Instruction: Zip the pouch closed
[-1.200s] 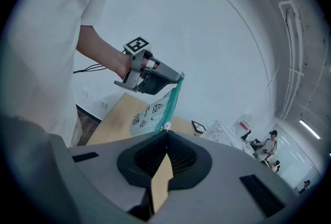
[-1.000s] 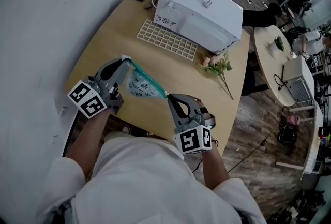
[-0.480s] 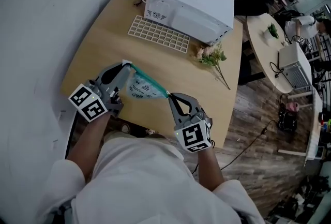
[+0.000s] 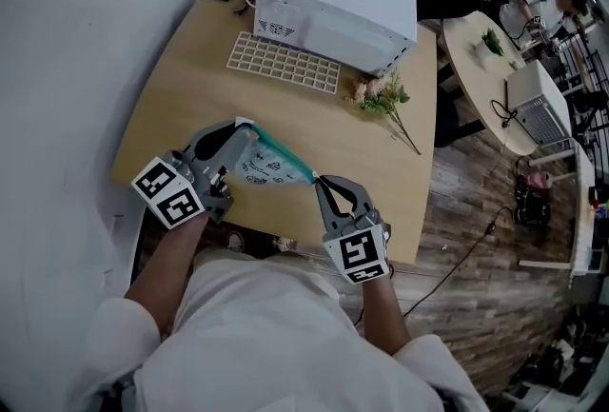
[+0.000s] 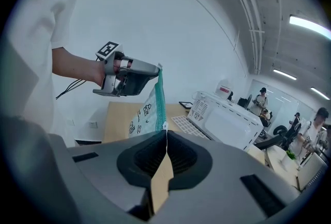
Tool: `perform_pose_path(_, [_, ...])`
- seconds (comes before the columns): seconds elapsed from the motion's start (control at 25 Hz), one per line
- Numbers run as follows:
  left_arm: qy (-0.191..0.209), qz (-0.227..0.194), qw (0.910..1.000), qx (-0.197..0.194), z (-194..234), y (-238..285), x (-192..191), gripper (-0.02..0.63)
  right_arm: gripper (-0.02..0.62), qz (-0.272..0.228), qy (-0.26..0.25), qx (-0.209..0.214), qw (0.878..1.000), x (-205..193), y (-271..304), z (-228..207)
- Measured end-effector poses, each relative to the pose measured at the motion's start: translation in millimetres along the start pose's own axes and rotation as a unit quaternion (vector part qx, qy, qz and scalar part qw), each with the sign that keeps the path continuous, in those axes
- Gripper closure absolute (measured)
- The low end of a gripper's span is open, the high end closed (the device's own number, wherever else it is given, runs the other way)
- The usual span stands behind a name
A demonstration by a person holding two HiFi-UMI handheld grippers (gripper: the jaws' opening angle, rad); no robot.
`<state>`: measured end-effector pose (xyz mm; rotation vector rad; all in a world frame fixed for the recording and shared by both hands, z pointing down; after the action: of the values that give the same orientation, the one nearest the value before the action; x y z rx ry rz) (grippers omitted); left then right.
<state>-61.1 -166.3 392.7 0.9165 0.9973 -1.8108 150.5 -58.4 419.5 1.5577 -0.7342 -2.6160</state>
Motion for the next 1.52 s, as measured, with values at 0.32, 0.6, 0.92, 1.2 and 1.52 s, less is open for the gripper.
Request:
perform_pose_path(0.32, [0.001,0.011,0.9997,-0.021,-12.5,0.1,-2.3,0.591,0.588,0.011,0.016,-0.03,0.999,-7.0,-11.2,15.0])
perform_pose_path(0.6, [0.014,0.018,0.9996,-0.015,-9.3,-6.7,-1.1,0.591,0.56,0.009,0.045,-0.064,0.997,0.9,-20.0,21.5])
perform_pose_path(0.92, [0.027,0.013,0.9995,0.013,8.6,-30.2,1.5,0.591,0.512,0.006,0.105,-0.112,0.988,-6.3,-22.1,32.0])
perform_pose_path(1.2, [0.062,-0.002,0.9957,0.069,21.0,-65.9,30.1,0.591,0.594,-0.041,0.18,-0.179,0.966,-5.2,-34.2,-2.6])
perform_pose_path(1.52, [0.098,-0.027,0.9856,0.135,21.5,-102.4,59.2,0.591,0.595,-0.06,0.245,-0.235,0.939,-8.0,-64.8,-57.3])
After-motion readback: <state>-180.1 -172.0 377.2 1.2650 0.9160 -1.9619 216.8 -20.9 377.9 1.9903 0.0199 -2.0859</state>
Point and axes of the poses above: the fingertips, and each gripper's own axes: y forward along the fingers, z to its left, x out of its top, the point moved 7 cm from there along -y, backward along the fingers, and after that the axes turned 13 degrees about -x, right-handed, at the moved point
